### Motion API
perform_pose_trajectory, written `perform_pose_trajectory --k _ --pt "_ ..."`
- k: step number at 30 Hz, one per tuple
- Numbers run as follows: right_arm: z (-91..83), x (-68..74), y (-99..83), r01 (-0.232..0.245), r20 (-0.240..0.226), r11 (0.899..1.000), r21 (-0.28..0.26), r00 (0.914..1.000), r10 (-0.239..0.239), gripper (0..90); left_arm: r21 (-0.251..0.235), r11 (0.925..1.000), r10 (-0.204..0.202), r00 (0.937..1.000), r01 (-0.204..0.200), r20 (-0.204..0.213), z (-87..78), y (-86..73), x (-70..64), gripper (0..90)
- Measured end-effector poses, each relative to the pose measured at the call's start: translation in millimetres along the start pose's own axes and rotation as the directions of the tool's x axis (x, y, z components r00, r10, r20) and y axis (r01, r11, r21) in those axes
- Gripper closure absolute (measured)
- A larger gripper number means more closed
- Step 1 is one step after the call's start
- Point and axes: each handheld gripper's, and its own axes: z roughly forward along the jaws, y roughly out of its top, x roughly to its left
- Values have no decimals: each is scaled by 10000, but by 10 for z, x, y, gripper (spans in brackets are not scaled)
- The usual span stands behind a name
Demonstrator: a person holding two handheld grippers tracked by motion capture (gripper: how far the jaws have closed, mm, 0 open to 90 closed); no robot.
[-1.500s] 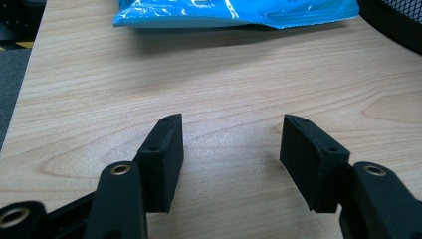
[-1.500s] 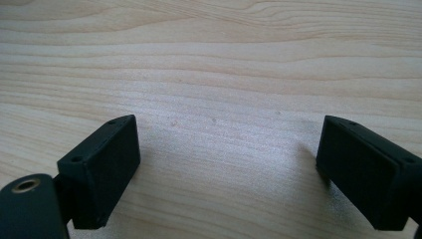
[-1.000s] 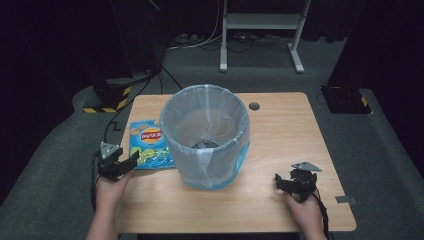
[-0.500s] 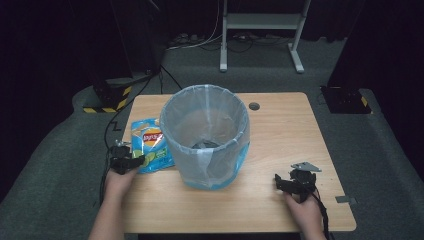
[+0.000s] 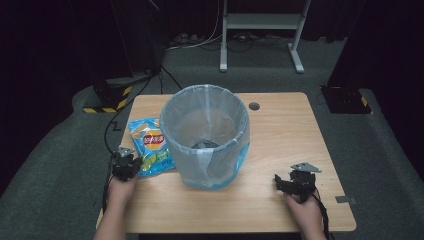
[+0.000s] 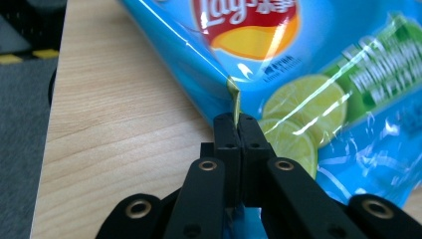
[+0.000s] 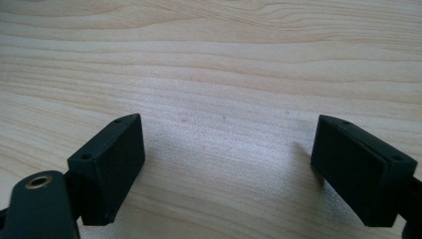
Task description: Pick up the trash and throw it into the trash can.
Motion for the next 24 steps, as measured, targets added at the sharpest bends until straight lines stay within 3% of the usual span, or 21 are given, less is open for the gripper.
perform_pose_trajectory --k 4,9,13,16,18,20,23,24 --pt "0 -3 1 31 -46 10000 -7 10000 -31 140 -1004 9949 -131 9998 118 -128 -229 -33 -50 892" --pt "-1 -2 0 45 -38 10000 -16 10000 -46 141 -1942 9809 -157 9995 102 -266 -481 -42 -97 892" --pt "-5 -2 -3 128 -98 9999 -57 9999 -129 158 -2723 9622 -310 9970 107 -706 -693 -30 -103 891" --pt "-5 -2 -3 123 -91 9999 -51 9999 -124 158 -3075 9514 -449 9961 195 -759 -798 -12 -86 891" --pt "-4 -3 -3 132 -87 9999 -54 9999 -132 158 -3459 9381 -473 9961 188 -743 -903 15 -88 891" --pt "-5 -2 -3 115 -90 9999 -50 9999 -116 158 -3660 9306 -433 9960 118 -781 -968 36 -100 891" --pt "-5 -2 -3 111 -108 9999 -54 9999 -112 158 -4073 9133 -351 9951 -58 -928 -1103 88 -121 891" --pt "-5 -2 -2 128 -91 9999 -52 9999 -128 158 -4265 9044 -352 9946 -98 -974 -1163 120 -125 891"
